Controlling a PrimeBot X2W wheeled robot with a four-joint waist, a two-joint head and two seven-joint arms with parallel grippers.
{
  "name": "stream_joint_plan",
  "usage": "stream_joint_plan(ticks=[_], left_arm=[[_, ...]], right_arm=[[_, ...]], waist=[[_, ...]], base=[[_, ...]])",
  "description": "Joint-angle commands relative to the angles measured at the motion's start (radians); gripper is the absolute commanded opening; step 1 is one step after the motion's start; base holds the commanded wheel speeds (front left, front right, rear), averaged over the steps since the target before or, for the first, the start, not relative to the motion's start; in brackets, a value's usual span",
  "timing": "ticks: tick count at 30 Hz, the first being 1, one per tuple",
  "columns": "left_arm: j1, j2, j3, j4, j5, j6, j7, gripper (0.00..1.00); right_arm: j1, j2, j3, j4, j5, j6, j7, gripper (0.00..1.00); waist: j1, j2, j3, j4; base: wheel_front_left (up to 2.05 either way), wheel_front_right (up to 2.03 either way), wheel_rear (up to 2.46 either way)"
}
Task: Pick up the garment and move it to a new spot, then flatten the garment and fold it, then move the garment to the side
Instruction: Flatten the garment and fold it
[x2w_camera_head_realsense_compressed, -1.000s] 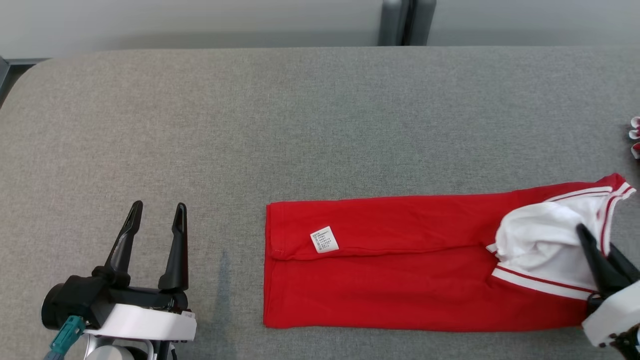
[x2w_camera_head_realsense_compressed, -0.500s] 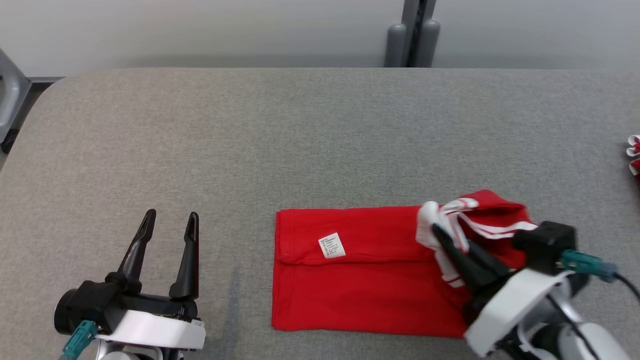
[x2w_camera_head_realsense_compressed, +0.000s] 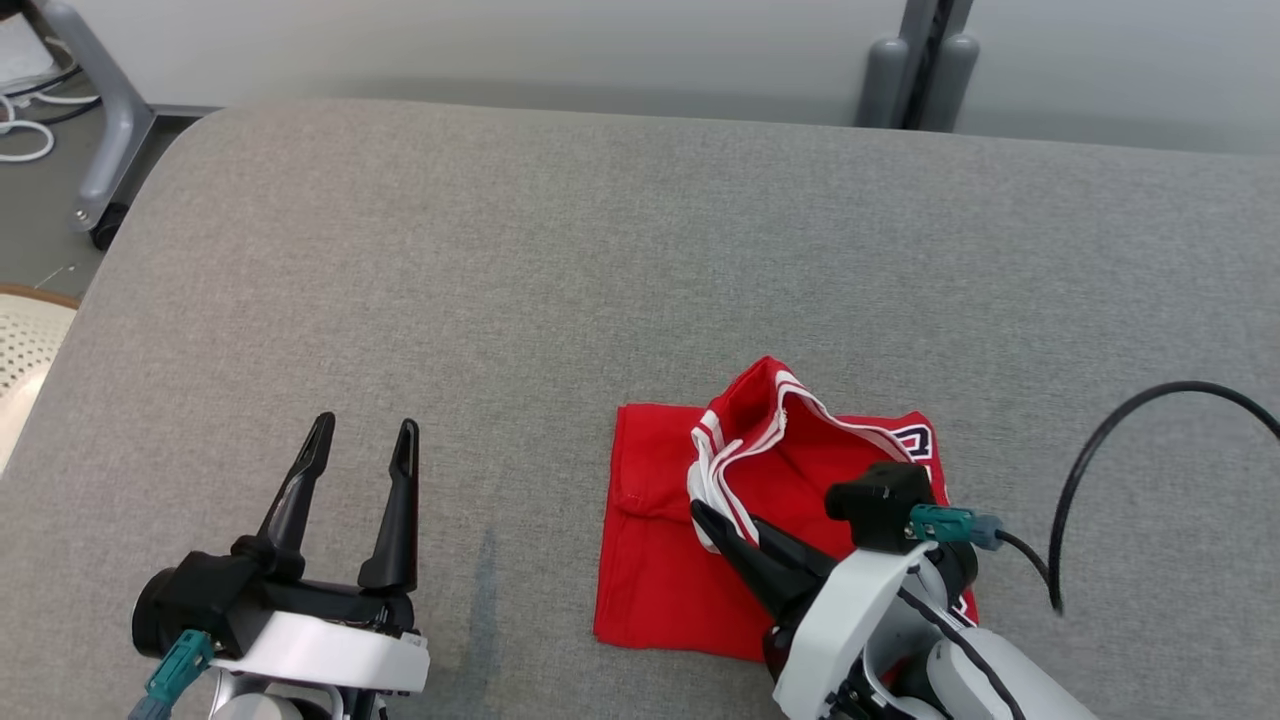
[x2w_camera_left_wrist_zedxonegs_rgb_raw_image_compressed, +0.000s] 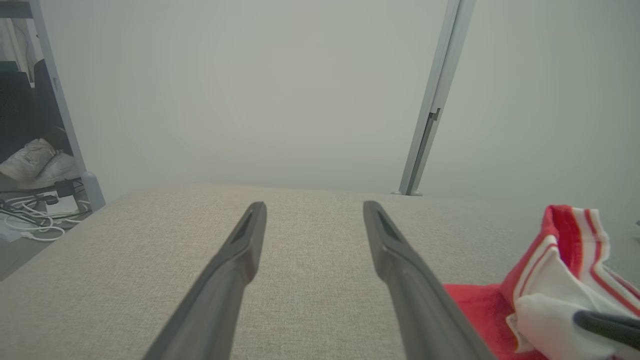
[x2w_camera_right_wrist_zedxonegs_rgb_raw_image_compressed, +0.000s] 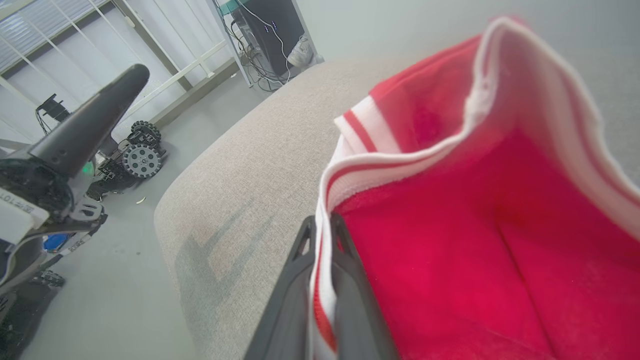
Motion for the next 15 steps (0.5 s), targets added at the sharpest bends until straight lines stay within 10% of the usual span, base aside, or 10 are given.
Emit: stream_joint_plan(ticks=[1, 8, 10, 11, 15], left_arm=[[-0.013, -0.001, 0.001, -0.001, -0.001, -0.006, -0.001, 1.0], [-0.032, -0.006, 0.005, 0.007, 0.005, -0.011, -0.001, 1.0], [-0.031, -0.009, 0.007, 0.01, 0.006, -0.013, -0.001, 1.0], [-0.029, -0.01, 0.008, 0.012, 0.007, -0.013, -0.001, 1.0], [-0.022, -0.013, 0.014, 0.017, 0.012, -0.013, -0.001, 1.0]], right_arm=[[-0.021, 0.004, 0.004, 0.024, 0.014, 0.0, -0.019, 0.0], [-0.082, 0.02, 0.058, 0.135, 0.044, 0.0, -0.095, 0.0], [-0.096, 0.023, 0.075, 0.151, 0.05, 0.0, -0.113, 0.82], [-0.104, 0.022, 0.087, 0.152, 0.05, 0.0, -0.127, 1.0], [-0.123, 0.01, 0.106, 0.132, 0.037, 0.0, -0.186, 1.0]], waist=[[0.0, 0.0, 0.011, 0.011], [0.0, 0.0, 0.029, 0.023], [0.0, 0.0, 0.03, 0.024], [0.0, 0.0, 0.03, 0.023], [0.0, 0.0, 0.022, 0.014]], base=[[0.0, 0.0, 0.0], [0.0, 0.0, 0.0], [0.0, 0.0, 0.0], [0.0, 0.0, 0.0], [0.0, 0.0, 0.0]])
